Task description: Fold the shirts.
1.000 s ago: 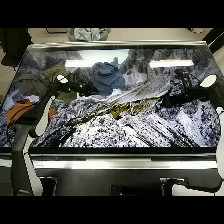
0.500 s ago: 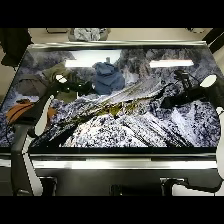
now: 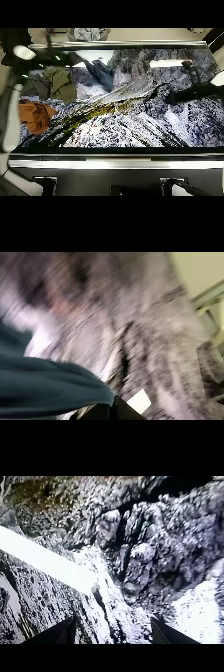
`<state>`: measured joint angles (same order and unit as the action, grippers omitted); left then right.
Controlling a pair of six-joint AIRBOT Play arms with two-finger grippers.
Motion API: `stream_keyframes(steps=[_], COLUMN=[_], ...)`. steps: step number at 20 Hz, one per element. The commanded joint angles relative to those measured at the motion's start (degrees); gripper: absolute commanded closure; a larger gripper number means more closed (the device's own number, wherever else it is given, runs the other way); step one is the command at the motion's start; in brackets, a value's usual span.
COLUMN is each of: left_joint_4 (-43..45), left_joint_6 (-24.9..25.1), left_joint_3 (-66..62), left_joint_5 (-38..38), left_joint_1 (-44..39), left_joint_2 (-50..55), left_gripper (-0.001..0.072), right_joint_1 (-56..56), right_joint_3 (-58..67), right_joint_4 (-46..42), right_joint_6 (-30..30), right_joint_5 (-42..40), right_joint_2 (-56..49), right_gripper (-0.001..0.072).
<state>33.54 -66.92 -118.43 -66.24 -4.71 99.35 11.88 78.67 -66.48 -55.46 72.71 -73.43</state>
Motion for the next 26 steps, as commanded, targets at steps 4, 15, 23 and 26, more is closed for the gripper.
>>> stream_keyframes(steps=[4, 15, 23, 26], left_joint_4=[-5.46, 4.70, 4.66, 5.70], left_joint_6=[8.44, 4.90, 2.34, 2.36], left_joint_3=[0.04, 18.62, 37.42, 39.15], left_joint_5=[7.80, 10.25, 7.23, 3.41], left_joint_1=[-10.84, -20.00, -19.58, -18.53], left_joint_2=[-26.62, -23.30, -10.03, -8.61], left_gripper=[0.0681, 0.0681, 0.0680, 0.0680], right_joint_1=[0.00, 0.00, 0.00, 0.00], right_joint_3=[0.07, 0.04, -21.35, -39.10], right_joint_4=[-3.02, -8.20, -0.79, 11.39], right_joint_6=[2.36, 2.08, 1.42, 4.57], right_joint_5=[-10.84, 6.97, 11.89, 6.32], right_joint_2=[23.21, 35.69, 20.63, 17.59], right_gripper=[0.0173, 0.0176, 0.0061, 0.0058])
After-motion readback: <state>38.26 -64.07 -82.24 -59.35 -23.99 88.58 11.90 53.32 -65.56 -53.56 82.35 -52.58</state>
